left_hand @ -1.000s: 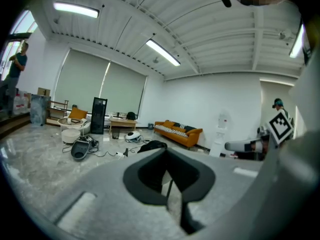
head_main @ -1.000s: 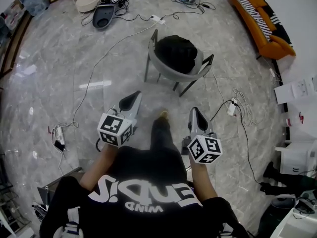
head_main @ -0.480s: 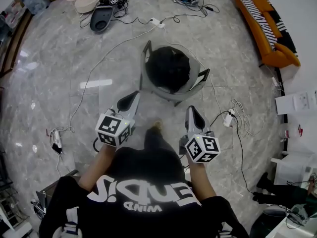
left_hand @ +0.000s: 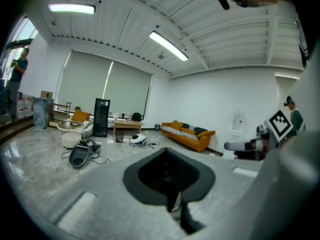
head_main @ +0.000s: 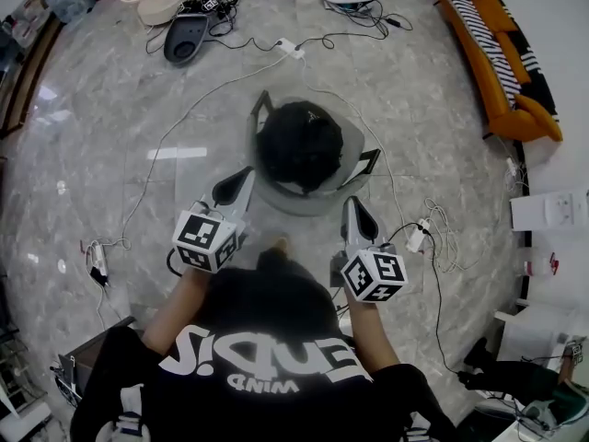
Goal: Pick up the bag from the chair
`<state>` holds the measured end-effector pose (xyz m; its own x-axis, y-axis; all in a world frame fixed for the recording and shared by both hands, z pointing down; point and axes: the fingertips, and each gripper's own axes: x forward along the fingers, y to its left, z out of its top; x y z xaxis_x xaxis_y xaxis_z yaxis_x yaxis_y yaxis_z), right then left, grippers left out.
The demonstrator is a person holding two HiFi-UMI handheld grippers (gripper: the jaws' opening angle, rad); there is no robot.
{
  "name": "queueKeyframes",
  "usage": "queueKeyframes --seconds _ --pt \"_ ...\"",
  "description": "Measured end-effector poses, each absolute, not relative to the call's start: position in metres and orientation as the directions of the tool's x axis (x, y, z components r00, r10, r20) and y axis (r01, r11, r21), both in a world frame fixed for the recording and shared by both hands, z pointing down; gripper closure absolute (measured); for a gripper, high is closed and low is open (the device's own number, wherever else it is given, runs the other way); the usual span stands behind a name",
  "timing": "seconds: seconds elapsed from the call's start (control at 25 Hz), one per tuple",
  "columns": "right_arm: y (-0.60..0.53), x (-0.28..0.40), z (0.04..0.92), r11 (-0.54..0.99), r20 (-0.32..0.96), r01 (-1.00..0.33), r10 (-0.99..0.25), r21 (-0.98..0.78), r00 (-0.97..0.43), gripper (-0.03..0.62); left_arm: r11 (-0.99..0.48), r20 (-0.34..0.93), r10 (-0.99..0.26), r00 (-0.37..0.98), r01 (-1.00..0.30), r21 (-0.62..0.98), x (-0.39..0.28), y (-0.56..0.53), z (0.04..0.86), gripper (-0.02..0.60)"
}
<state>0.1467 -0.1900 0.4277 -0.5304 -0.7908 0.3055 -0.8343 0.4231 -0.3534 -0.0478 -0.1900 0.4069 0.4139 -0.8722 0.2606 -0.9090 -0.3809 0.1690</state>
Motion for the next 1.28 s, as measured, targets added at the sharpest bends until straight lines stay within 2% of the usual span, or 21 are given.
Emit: queueKeyframes --seconds 0.72,0.76,0.92,1.0,1.12,1.28 --pt "-0.244 0.139 0.433 0.397 0.296 -0.828 -0.798 -0.397 -0.525 0.593 -0.475 0.266 -0.822 0.503 -0.864 0.168 -0.044 -0.255 0.407 0.574" --pt "-0.246 0.137 0.433 0.402 0.292 -0.826 -0.797 -0.394 -0.528 0.588 -0.484 0.266 -0.817 0.512 -0.859 0.167 -0.044 -0.258 0.408 0.537" --pt "-0.254 0.128 0.433 0.407 0.275 -0.823 -0.802 -0.397 -0.53 0.539 -0.514 0.261 -0.799 0.541 -0.841 0.168 -0.048 -0.267 0.412 0.493" --pt "-0.257 0.121 0.433 0.418 0.269 -0.816 -0.797 -0.399 -0.54 0.51 -0.532 0.259 -0.788 0.558 -0.83 0.17 -0.049 -0.271 0.413 0.451" --pt "-0.258 0.109 0.433 0.45 0.262 -0.796 -0.777 -0.405 -0.573 0.432 -0.569 0.256 -0.763 0.594 -0.804 0.172 -0.047 -0.273 0.415 0.387" --pt "-0.259 0.101 0.439 0.459 0.278 -0.779 -0.753 -0.428 -0.597 0.323 -0.587 0.253 -0.743 0.619 -0.785 0.197 -0.044 -0.279 0.422 0.257"
